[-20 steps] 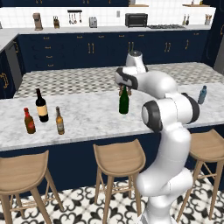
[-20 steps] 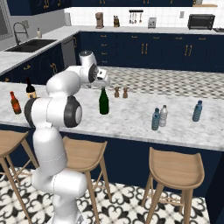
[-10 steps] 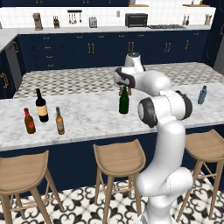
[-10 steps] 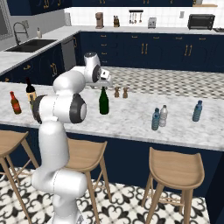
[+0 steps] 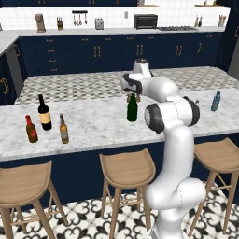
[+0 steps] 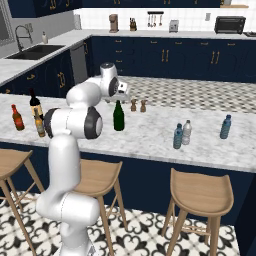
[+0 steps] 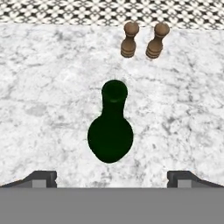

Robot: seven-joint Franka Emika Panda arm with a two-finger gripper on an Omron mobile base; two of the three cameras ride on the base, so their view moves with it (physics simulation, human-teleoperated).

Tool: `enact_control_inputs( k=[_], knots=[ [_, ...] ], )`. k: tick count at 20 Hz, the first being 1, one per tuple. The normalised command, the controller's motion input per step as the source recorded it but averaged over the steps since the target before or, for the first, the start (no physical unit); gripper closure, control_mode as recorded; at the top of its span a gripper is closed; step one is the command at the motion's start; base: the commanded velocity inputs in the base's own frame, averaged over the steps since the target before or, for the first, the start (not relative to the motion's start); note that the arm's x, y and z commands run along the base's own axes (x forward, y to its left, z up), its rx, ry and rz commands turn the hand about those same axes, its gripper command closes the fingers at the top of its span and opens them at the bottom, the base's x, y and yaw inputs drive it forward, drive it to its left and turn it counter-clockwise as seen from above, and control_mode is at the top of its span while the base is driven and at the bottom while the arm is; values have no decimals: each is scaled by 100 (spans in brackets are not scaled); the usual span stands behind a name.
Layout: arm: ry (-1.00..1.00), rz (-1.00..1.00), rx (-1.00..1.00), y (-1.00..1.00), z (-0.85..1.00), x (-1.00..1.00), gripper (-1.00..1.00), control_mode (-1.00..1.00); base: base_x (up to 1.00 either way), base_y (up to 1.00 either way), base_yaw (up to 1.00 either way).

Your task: Move the plastic bottles in the middle to the plastics group, and the glass bottles in the middle to the glass group.

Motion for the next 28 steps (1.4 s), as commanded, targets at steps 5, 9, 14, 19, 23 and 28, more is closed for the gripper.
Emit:
enact_control_inputs(
  k=[5, 9, 14, 19, 23, 28],
  knots=[
    [0, 7, 0, -6, -10, 26, -100, -100, 0, 0, 0],
    [0, 4, 0, 0, -13, 25, -100, -100, 0, 0, 0],
    [0, 2, 0, 4, -18, 15, -100, -100, 0, 0, 0],
    [0, 0, 0, 13, -18, 13, -100, -100, 0, 0, 0],
    [0, 0, 0, 0, -16, 9, -100, -100, 0, 0, 0],
    [0, 0, 0, -8, -8, 6, -100, -100, 0, 0, 0]
  ],
)
